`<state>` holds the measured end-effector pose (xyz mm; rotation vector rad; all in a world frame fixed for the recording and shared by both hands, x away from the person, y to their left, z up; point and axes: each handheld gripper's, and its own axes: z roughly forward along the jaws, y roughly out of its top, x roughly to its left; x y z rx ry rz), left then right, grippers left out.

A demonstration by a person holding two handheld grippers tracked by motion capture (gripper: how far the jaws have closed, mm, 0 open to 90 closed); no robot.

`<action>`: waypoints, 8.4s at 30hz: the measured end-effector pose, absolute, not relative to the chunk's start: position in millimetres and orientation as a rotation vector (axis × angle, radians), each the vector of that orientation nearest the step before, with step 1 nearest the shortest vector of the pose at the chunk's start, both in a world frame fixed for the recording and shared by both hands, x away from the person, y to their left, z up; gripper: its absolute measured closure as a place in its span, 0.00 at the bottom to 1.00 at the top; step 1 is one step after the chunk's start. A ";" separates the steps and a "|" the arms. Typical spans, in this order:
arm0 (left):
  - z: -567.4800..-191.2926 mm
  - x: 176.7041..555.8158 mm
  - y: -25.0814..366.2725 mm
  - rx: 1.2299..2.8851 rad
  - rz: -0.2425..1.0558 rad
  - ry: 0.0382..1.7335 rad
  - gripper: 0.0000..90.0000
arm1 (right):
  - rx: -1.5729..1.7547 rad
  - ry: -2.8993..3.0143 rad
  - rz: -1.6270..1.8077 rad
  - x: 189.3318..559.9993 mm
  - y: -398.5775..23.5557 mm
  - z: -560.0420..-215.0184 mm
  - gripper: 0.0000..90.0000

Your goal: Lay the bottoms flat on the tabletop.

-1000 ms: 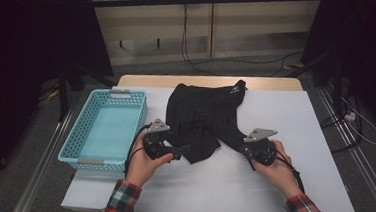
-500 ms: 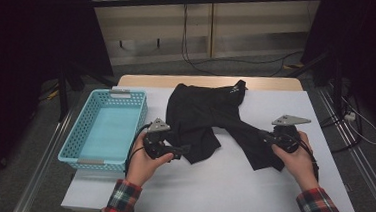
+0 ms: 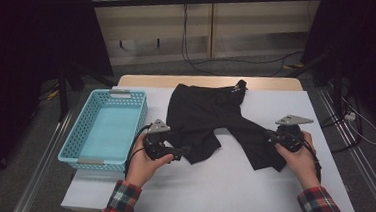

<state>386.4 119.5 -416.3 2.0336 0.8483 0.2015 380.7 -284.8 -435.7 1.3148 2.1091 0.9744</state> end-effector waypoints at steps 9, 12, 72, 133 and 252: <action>-413.6 386.0 119.0 2.029 0.210 0.833 0.20 | 1.238 2.126 0.983 367.7 -269.2 -425.4 0.72; -413.3 385.3 118.8 2.026 0.204 0.838 0.20 | 1.198 2.134 1.006 358.8 -264.1 -419.4 0.67; -416.8 383.5 109.3 2.054 0.172 0.819 0.20 | 0.999 2.449 1.086 303.9 -196.1 -440.7 0.84; -416.1 382.3 108.3 2.057 0.170 0.813 0.20 | 1.257 2.267 1.077 321.7 -256.0 -444.3 0.74; -421.3 327.6 48.2 2.185 -0.070 0.404 1.00 | 1.309 2.280 1.233 266.1 -270.6 -414.0 1.00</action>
